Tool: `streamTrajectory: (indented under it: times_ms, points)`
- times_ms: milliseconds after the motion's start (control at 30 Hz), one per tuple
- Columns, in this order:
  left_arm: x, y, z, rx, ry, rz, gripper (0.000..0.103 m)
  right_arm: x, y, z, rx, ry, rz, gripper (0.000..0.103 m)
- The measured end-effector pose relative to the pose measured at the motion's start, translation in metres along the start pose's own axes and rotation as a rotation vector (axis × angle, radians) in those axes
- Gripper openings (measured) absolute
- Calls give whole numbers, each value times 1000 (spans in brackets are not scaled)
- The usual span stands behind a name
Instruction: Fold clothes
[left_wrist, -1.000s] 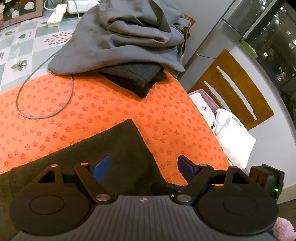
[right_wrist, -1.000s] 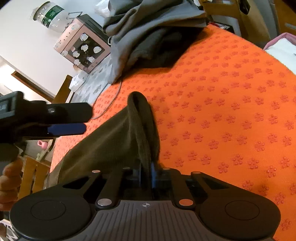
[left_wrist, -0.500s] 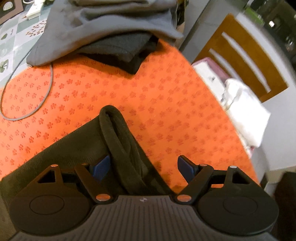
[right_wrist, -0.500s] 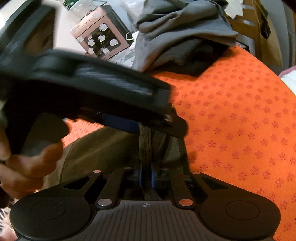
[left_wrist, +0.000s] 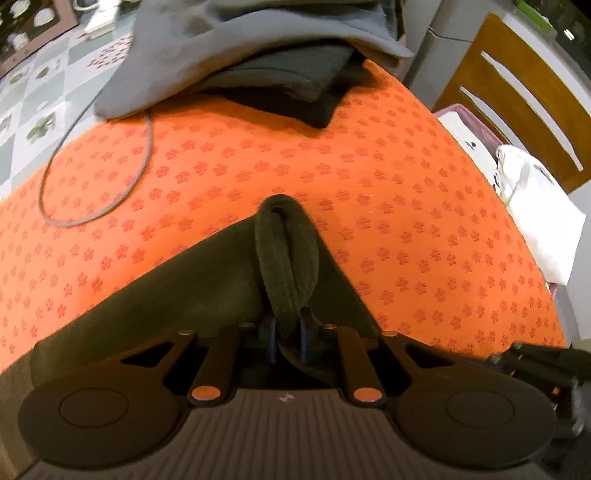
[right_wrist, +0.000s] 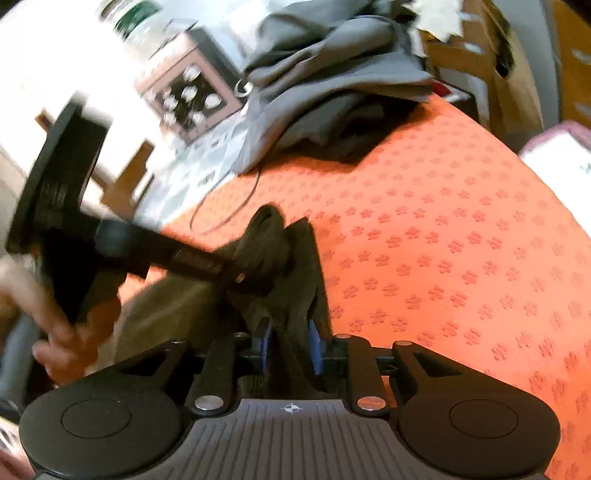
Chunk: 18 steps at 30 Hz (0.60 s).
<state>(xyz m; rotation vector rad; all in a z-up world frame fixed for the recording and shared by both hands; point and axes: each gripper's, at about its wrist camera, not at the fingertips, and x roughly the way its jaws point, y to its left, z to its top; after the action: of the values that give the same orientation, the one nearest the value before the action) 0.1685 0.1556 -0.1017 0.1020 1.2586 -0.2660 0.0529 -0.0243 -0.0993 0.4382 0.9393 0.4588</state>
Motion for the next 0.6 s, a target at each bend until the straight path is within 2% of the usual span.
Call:
streamTrajectory:
  times_ms: [100, 167, 333, 600]
  points:
    - [-5, 5, -6, -19, -16, -18, 13, 0, -17, 6, 103, -2, 29, 26]
    - [-7, 5, -8, -25, -24, -25, 13, 7, -23, 10, 125, 22, 27, 28]
    - [-8, 7, -11, -35, -37, -37, 13, 27, -24, 10, 106, 87, 46, 34]
    - [-7, 11, -14, -53, -45, -54, 13, 38, -13, 7, 39, 121, 30, 33]
